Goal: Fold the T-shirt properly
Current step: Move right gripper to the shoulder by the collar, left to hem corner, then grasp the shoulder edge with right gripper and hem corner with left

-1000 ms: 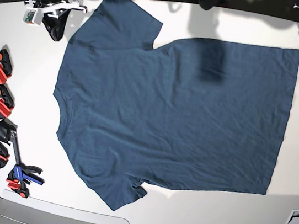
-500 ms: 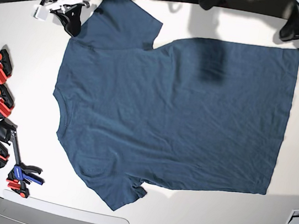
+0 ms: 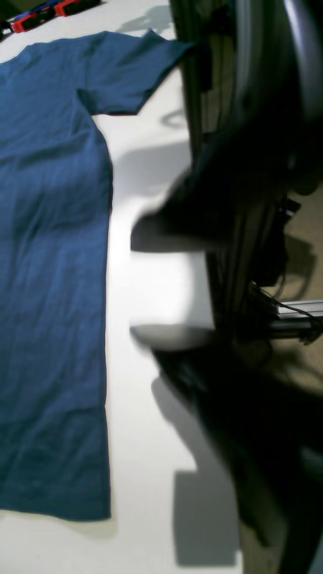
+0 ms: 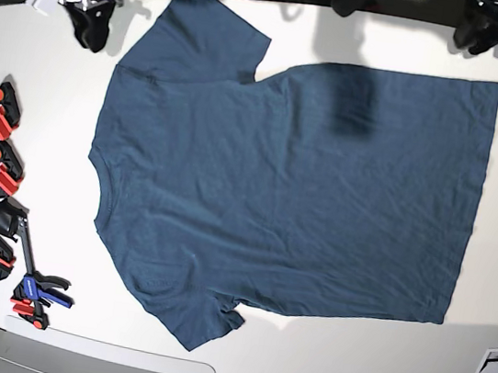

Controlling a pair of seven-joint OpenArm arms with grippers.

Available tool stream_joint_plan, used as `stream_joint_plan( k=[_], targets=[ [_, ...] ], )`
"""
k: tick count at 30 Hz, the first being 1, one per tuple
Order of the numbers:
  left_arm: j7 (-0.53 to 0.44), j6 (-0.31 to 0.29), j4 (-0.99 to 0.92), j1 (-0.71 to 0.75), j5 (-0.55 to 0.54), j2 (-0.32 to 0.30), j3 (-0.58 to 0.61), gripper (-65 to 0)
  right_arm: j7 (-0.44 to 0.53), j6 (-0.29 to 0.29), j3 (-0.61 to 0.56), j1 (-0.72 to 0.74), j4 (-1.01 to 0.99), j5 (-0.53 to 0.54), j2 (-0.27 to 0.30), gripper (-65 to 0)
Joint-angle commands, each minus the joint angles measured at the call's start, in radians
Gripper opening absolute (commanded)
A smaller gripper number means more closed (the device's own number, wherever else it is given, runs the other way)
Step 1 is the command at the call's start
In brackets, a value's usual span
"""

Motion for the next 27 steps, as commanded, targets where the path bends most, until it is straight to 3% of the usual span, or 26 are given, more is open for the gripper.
stream_joint_plan(
  k=[1,6,9,11,15,23,27],
  targets=[
    [-0.026,-0.01,0.013,0.008,-0.019,-0.002,-0.008,-34.2,0.026,0.014,0.015,-0.002,0.014,0.019,0.01,-46.3],
    [-0.019,-0.01,0.013,-0.003,-0.019,0.002,-0.008,-33.2,-0.005,0.007,0.023,0.043,0.014,0.019,0.01,-45.4],
    [-0.019,-0.01,0.013,-0.003,-0.014,0.002,-0.008,-33.2,-0.105,-0.097,0.023,0.11,0.013,0.019,0.011,-39.8],
    [-0.019,-0.01,0.013,-0.003,-0.008,0.002,-0.008,-33.2,-0.146,-0.135,0.023,0.161,0.012,0.017,0.013,-37.9],
    [-0.018,-0.01,0.013,-0.003,-0.008,0.002,-0.008,-33.2,-0.224,-0.153,0.019,0.242,0.011,-0.008,0.015,-35.9],
    [0.01,-0.01,0.013,-0.003,-0.008,0.001,-0.008,-33.2,-0.23,-0.177,0.0,0.31,-0.152,-0.006,0.015,-35.9],
    [0.011,-0.01,0.013,-0.003,-0.008,0.002,-0.008,-33.2,-0.327,-0.167,-0.001,0.363,-0.251,0.064,0.014,-35.9]
  ],
)
